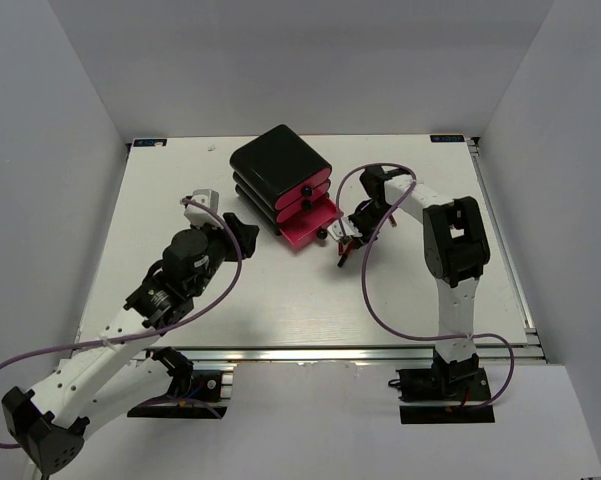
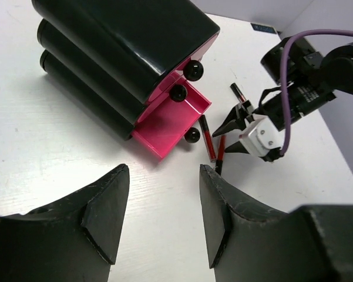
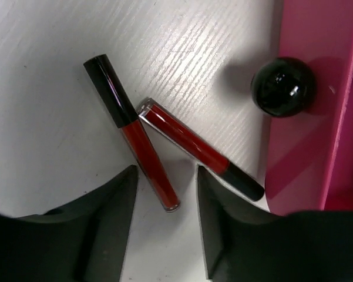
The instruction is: Organize the makeup
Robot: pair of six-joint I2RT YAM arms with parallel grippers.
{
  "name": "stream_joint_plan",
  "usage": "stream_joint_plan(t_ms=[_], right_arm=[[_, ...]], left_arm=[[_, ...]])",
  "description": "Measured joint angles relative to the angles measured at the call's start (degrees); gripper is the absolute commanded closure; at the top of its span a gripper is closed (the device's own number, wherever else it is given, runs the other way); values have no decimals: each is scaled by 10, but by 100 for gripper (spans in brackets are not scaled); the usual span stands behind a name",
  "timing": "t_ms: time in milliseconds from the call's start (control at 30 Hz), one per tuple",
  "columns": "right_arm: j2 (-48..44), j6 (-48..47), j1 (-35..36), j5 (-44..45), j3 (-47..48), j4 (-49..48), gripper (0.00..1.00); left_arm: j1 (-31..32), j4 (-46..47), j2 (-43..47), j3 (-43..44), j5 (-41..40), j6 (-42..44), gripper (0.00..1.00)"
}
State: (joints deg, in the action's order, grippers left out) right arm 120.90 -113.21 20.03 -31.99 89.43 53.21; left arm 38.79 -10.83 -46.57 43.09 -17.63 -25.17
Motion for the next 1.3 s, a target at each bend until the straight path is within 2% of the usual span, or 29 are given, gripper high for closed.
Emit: stream_joint_plan(t_ms=[167, 267, 300, 400, 667, 833, 1000, 1067, 1133, 1300], right_arm=[[14, -2, 11, 36, 26, 48, 65], [14, -4, 12, 55, 25, 71, 79], [12, -5, 11, 58, 21, 75, 88], [-8, -9, 11, 67, -9, 74, 100], [-53, 16, -4, 37, -77, 46, 100], [-160, 101, -25, -17, -187, -95, 100], [-249, 213, -12, -46, -251, -301, 100], [-251, 250, 2, -39, -256, -393, 100], [-242, 266, 14, -29, -255, -445, 100], [-191, 273, 49, 9, -231, -519, 100]], left_arm=[[0, -3, 31, -24, -5, -38, 35], [0, 3, 38, -38, -7, -56, 31], [0, 7, 38, -42, -7, -61, 30], [0, 18, 31, -49, -8, -78, 28], [0, 69, -16, -73, -2, -102, 25], [-1, 107, -67, -92, 32, -98, 25], [-1, 144, -151, -99, 80, -76, 25], [-1, 159, -182, -99, 97, -66, 25], [-1, 174, -210, -99, 115, -55, 26], [1, 203, -265, -94, 160, -31, 26]])
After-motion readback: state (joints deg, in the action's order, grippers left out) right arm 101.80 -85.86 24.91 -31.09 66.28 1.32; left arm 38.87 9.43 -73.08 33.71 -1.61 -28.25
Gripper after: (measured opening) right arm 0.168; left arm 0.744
